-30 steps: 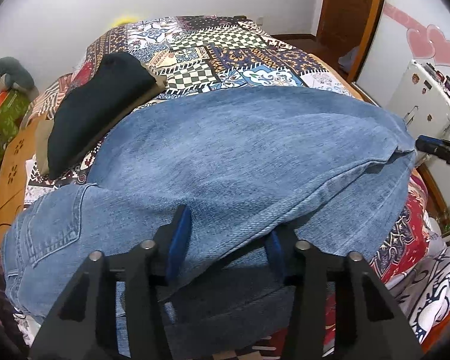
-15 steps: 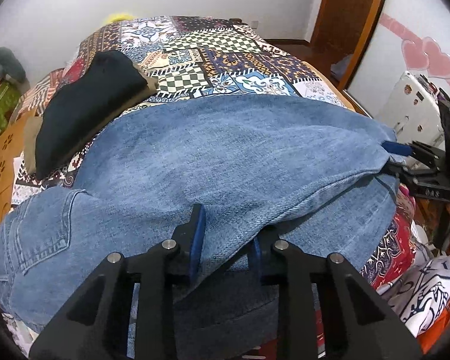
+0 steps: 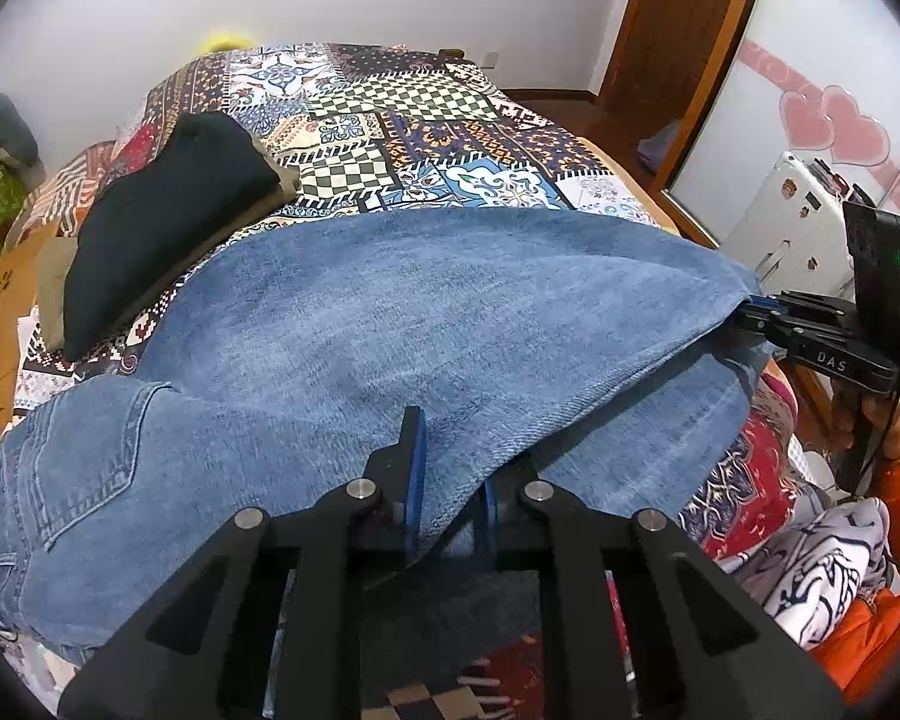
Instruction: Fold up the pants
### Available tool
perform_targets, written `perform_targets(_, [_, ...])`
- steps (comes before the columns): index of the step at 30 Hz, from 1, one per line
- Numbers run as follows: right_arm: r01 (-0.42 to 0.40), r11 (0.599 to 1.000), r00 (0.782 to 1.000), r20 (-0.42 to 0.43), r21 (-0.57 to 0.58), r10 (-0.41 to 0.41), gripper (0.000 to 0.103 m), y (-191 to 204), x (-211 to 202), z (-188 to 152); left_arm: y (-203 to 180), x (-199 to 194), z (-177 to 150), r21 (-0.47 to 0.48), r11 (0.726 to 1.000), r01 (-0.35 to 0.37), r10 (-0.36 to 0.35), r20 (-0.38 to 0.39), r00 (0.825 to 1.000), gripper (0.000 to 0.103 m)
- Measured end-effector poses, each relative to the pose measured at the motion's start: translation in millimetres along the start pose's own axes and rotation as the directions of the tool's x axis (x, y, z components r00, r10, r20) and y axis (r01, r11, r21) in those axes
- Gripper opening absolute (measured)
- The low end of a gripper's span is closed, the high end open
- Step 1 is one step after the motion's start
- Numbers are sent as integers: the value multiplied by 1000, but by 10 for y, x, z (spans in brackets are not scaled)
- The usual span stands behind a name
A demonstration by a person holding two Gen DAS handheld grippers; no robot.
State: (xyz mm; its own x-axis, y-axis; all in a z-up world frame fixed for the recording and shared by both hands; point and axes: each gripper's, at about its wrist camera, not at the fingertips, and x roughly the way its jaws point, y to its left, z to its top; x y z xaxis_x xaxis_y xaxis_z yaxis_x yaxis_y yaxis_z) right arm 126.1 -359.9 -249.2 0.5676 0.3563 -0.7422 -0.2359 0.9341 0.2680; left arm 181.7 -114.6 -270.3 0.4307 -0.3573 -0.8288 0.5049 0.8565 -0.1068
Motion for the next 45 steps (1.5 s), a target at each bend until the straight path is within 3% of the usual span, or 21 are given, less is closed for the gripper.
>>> perform_targets(12, [17, 1000, 1000, 8, 1, -17, 10, 65, -153, -173, -200, -138, -214, 29, 1000, -2, 2, -9, 1000, 14])
perform_targets(33, [-2, 999, 997, -71, 42, 5, 12, 52, -34, -408, -261, -142, -355, 46, 999, -8, 10, -29, 1000, 17])
perform_targets(38, [10, 999, 996, -88, 53, -5, 22, 36, -74, -436, -213, -282, -356, 36, 999, -8, 9, -10, 1000, 32])
perform_targets(40, [21, 997, 995, -94, 68, -15, 38, 6, -102, -452, -159, -382, -357, 22, 1000, -7, 7, 9, 1000, 34])
perform_targets(42, [56, 995, 994, -103, 83, -47, 48, -35, -143, -463, -87, -490, -353, 0, 1000, 3, -3, 31, 1000, 37])
perform_targets(45, [69, 993, 992, -109, 99, -58, 48, -79, -225, -451, 28, -664, -340, -29, 1000, -12, 15, 78, 997, 39])
